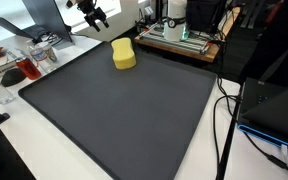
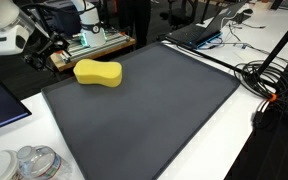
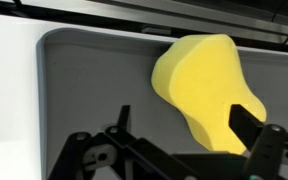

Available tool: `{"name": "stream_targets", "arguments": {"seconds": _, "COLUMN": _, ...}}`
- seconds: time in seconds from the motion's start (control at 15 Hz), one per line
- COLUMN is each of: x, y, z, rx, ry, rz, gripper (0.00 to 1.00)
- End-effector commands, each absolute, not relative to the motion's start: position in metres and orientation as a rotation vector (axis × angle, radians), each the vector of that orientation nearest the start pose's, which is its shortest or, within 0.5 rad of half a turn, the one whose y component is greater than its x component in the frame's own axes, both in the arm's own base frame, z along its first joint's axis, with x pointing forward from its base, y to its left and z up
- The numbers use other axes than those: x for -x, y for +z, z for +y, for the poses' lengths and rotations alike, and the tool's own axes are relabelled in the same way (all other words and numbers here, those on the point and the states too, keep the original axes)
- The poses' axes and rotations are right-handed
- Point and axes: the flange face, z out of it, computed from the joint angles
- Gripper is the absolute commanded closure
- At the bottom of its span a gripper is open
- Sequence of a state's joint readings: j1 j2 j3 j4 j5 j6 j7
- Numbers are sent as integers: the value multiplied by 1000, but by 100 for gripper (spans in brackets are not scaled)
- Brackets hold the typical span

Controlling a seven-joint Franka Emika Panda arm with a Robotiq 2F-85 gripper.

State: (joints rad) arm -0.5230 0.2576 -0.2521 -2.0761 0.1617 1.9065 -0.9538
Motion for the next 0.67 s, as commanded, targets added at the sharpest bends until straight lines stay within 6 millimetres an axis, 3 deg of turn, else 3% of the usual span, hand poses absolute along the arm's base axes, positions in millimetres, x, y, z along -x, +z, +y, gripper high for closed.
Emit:
{"name": "stream_targets", "arguments": {"seconds": 0.0, "x": -347, "y": 290, "z": -348, "rx": 2738, "ry": 167, "rz": -25, "gripper": 0}}
{"name": "stream_targets", "arguments": {"seconds": 0.33, "x": -307, "y": 292, "z": -340, "rx": 2785, "ry": 54, "rz": 91, "gripper": 0}}
{"name": "stream_targets", "arguments": {"seconds": 0.6, "x": -277, "y": 288, "z": -315, "rx": 2922, "ry": -13, "rz": 130, "gripper": 0}}
